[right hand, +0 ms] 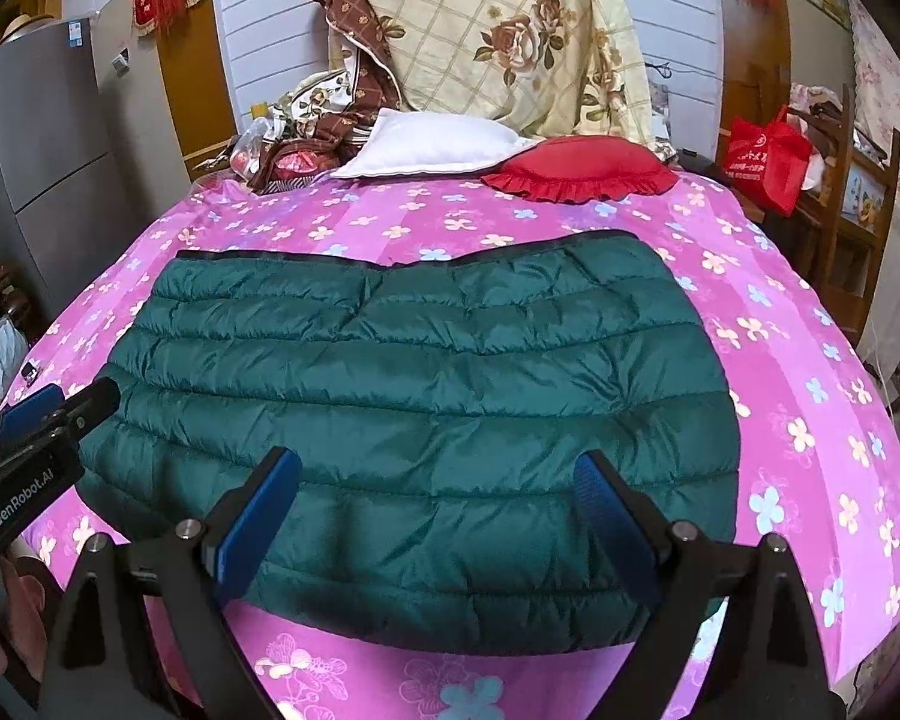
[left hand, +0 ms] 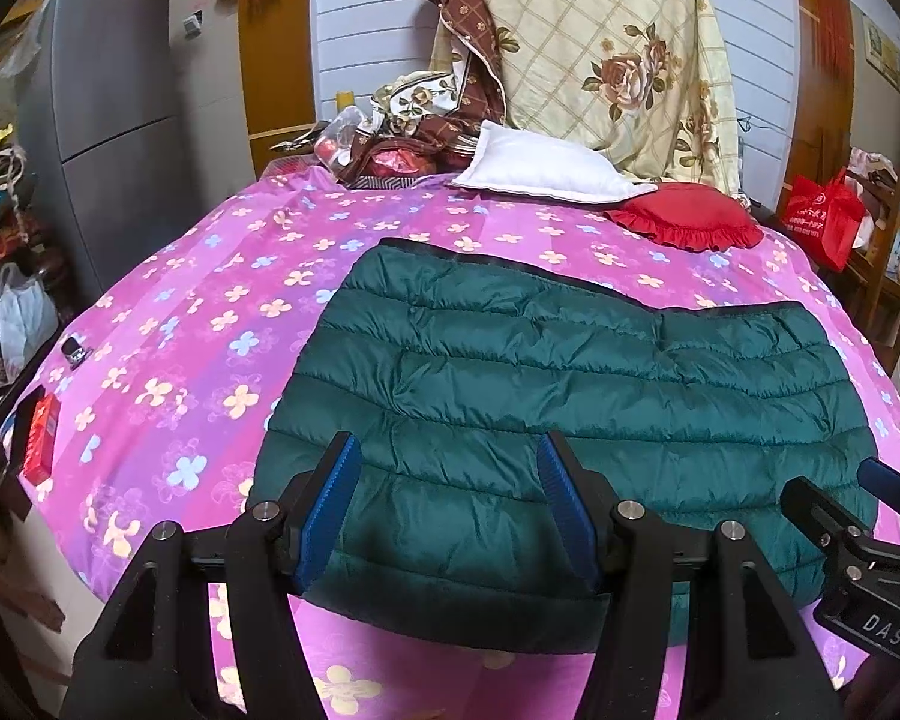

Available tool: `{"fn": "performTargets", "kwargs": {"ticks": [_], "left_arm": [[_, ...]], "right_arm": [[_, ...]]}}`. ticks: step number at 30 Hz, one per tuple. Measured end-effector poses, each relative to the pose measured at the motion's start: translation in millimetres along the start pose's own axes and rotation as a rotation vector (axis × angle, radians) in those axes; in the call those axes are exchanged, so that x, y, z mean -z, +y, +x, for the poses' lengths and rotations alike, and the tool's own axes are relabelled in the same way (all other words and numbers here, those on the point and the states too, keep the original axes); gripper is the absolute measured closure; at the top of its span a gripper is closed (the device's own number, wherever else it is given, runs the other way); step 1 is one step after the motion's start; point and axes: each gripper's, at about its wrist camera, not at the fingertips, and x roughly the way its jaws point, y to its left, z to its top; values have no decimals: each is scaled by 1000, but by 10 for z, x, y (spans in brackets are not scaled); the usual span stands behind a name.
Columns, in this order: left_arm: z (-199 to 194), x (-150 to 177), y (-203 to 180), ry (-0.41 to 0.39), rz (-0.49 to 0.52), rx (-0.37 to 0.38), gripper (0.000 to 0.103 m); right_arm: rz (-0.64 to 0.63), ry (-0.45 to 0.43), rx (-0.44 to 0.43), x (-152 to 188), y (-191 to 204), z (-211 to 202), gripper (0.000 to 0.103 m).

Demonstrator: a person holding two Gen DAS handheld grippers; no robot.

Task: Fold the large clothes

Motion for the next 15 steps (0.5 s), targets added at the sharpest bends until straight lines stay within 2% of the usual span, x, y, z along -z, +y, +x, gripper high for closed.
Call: {"fn": "performTargets", "kwargs": {"ticks": [15], "left_arm": [[73,14,-53,7,5,0,50]], "right_arm": [[2,6,-2,-21,19,66,8]]}}
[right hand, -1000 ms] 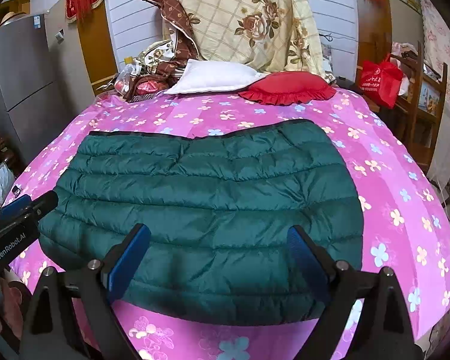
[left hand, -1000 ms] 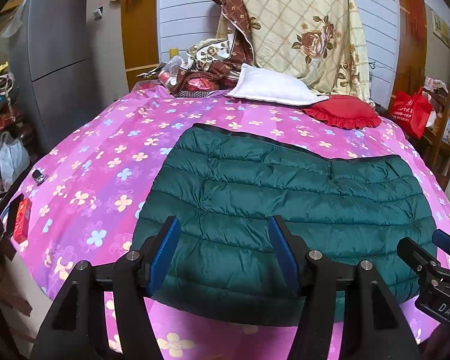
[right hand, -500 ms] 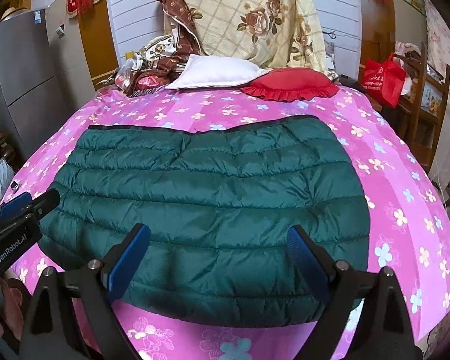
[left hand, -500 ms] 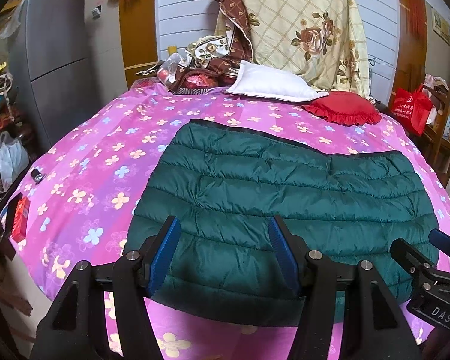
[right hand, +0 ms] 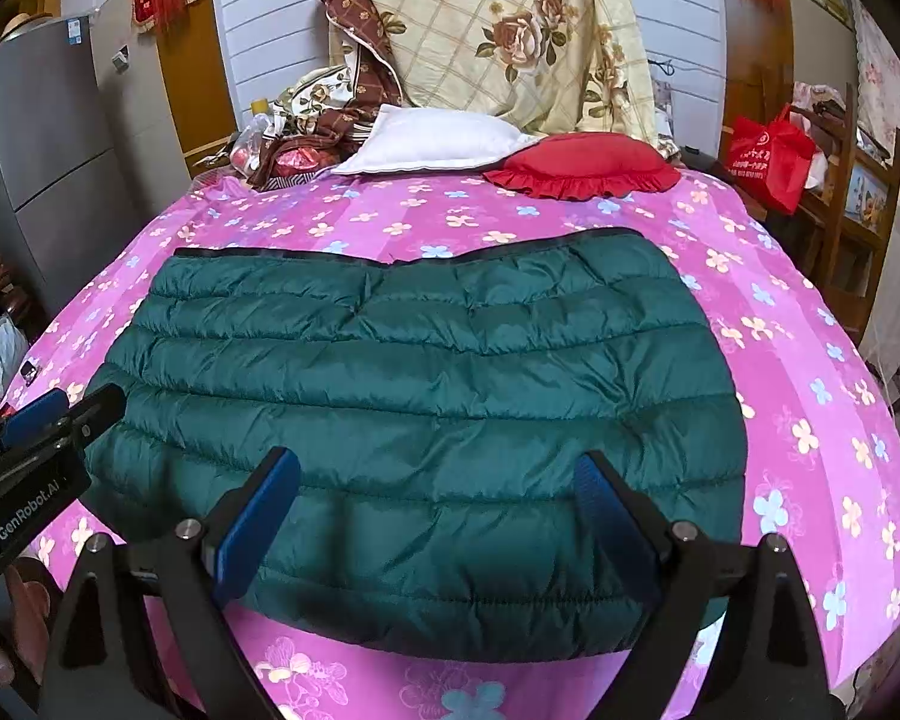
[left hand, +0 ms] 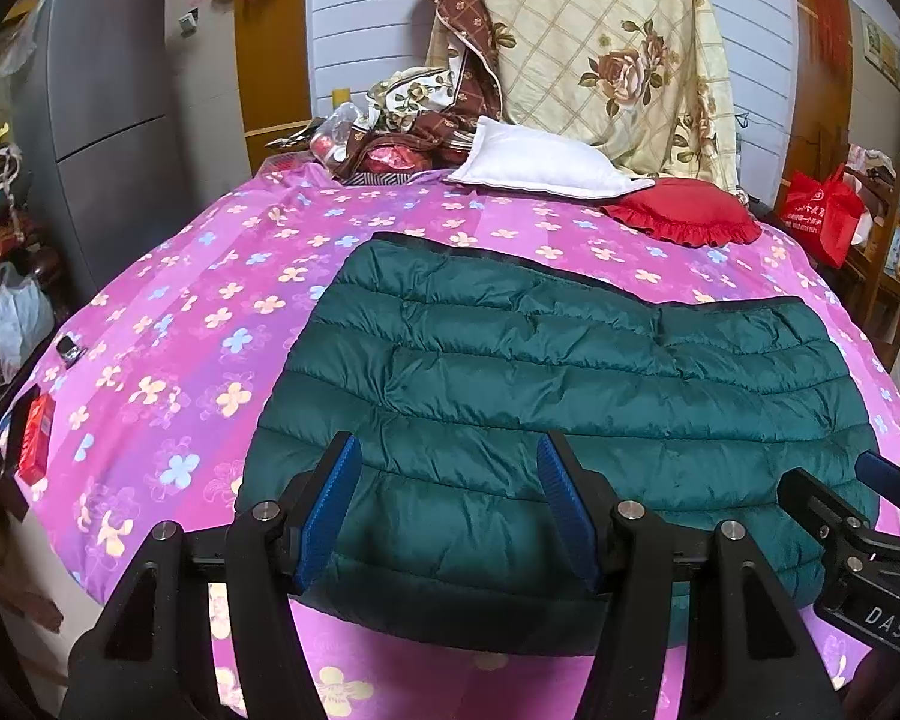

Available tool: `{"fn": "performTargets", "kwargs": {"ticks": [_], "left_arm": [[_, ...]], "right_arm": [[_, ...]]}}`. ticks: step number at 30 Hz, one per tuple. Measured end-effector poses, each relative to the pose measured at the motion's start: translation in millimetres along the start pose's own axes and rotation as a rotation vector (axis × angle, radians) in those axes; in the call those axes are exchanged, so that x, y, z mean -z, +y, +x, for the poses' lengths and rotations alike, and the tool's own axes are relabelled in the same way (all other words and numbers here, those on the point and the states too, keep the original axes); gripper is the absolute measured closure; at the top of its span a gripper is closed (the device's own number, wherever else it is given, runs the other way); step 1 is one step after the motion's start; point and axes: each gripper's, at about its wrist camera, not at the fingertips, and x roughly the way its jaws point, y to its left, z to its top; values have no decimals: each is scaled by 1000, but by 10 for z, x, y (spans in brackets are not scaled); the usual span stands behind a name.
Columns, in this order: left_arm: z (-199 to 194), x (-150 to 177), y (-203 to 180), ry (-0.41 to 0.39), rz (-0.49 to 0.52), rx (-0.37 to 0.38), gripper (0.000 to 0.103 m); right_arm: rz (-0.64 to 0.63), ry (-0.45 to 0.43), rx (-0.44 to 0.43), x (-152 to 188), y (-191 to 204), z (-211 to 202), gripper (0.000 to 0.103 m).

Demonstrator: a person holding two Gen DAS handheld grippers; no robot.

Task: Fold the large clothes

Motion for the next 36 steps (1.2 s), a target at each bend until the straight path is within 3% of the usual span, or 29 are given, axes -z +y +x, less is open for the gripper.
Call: {"fn": "performTargets", "kwargs": {"ticks": [36], "left_arm": [[109,28,-63,9,22,-4,50]], "right_arm": [[7,40,-12,15,-37,166,8]]}}
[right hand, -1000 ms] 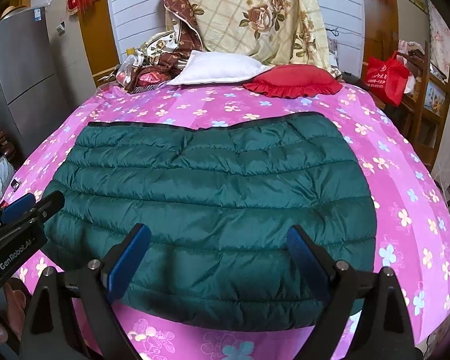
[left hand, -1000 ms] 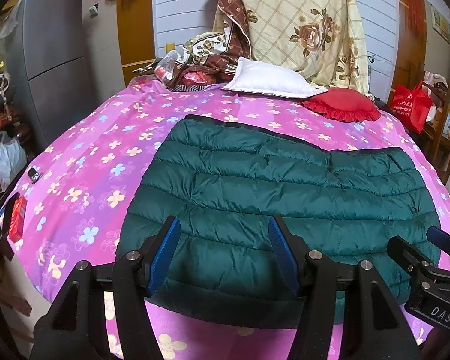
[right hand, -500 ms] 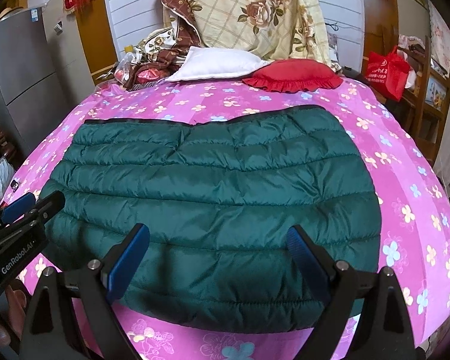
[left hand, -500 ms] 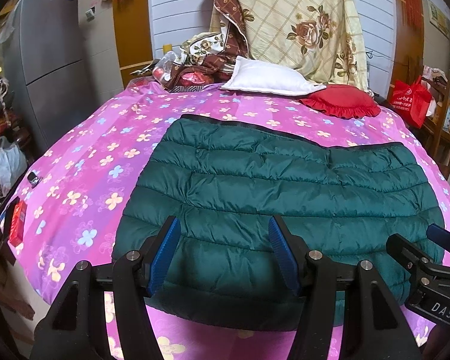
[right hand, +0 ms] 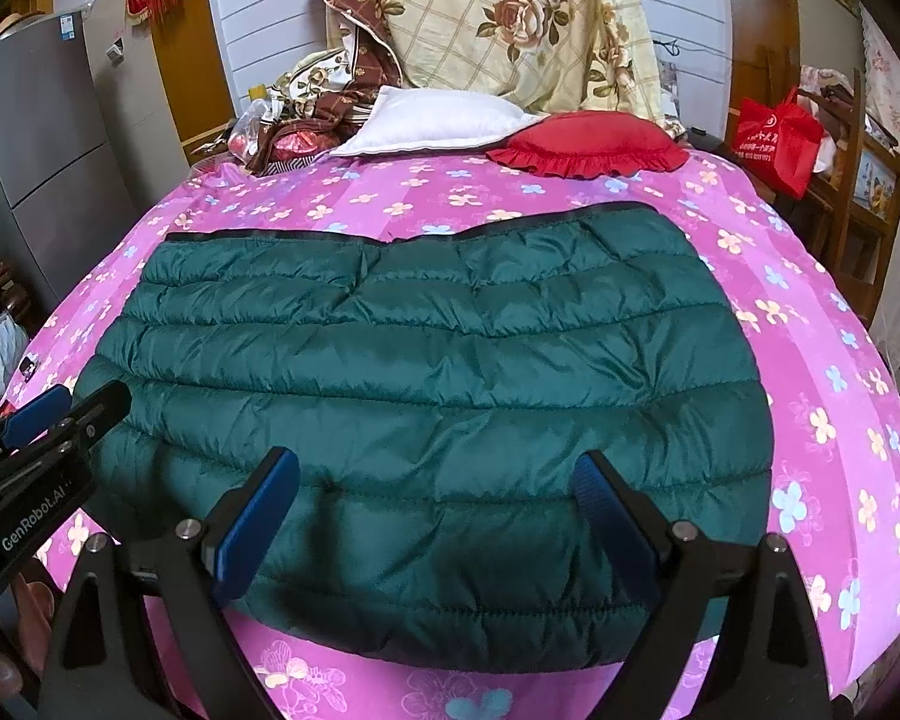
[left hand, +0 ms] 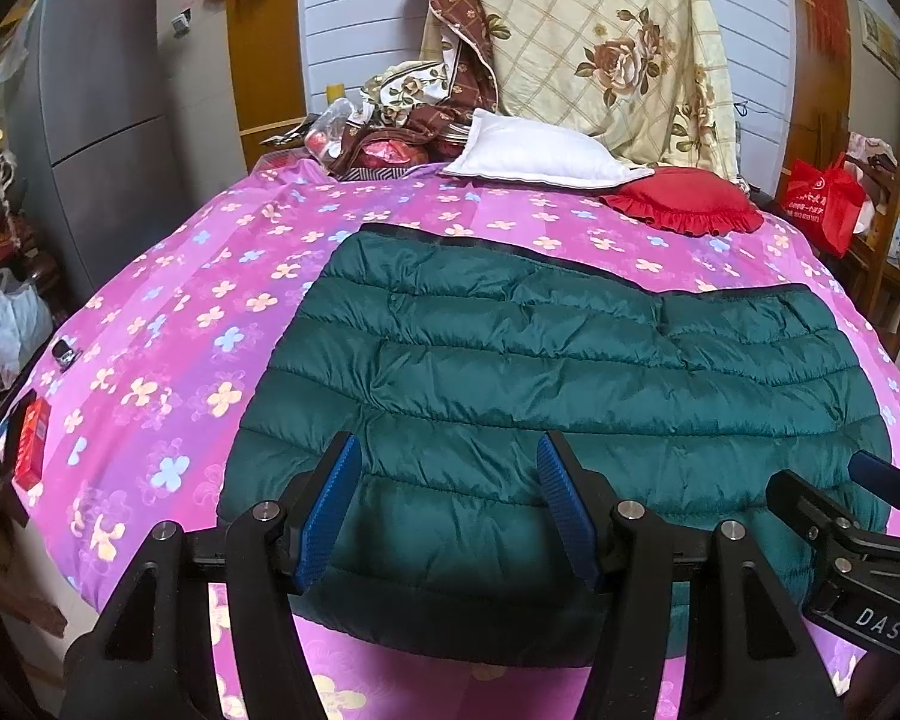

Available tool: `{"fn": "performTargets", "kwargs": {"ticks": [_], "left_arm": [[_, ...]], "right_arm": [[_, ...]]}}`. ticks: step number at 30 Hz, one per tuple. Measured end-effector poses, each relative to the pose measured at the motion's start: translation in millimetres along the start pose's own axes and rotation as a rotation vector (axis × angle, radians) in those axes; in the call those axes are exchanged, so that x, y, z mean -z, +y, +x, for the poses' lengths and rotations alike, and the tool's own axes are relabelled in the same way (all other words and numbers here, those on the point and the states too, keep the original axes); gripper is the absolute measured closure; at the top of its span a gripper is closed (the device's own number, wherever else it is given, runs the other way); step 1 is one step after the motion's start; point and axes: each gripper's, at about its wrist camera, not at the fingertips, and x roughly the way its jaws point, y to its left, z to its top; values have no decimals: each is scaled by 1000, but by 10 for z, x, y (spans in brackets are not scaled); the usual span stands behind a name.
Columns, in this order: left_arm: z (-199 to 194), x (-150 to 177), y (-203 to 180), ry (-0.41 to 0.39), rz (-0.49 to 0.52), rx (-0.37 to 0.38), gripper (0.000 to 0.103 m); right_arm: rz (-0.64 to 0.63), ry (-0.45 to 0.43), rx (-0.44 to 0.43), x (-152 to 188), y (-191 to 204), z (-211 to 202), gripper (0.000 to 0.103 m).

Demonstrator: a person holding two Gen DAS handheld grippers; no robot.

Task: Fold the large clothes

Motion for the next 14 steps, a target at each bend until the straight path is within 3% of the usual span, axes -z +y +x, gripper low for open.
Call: {"fn": "performTargets", "kwargs": {"ticks": [8,14], "left_arm": [[45,-2,17,6,-8,2,50],[22,-36,79,-35,-18,17,50]], "right_arm": [[1,10,-3,1,16,45,8],[-6,20,-11,-11,47,106,8]]}}
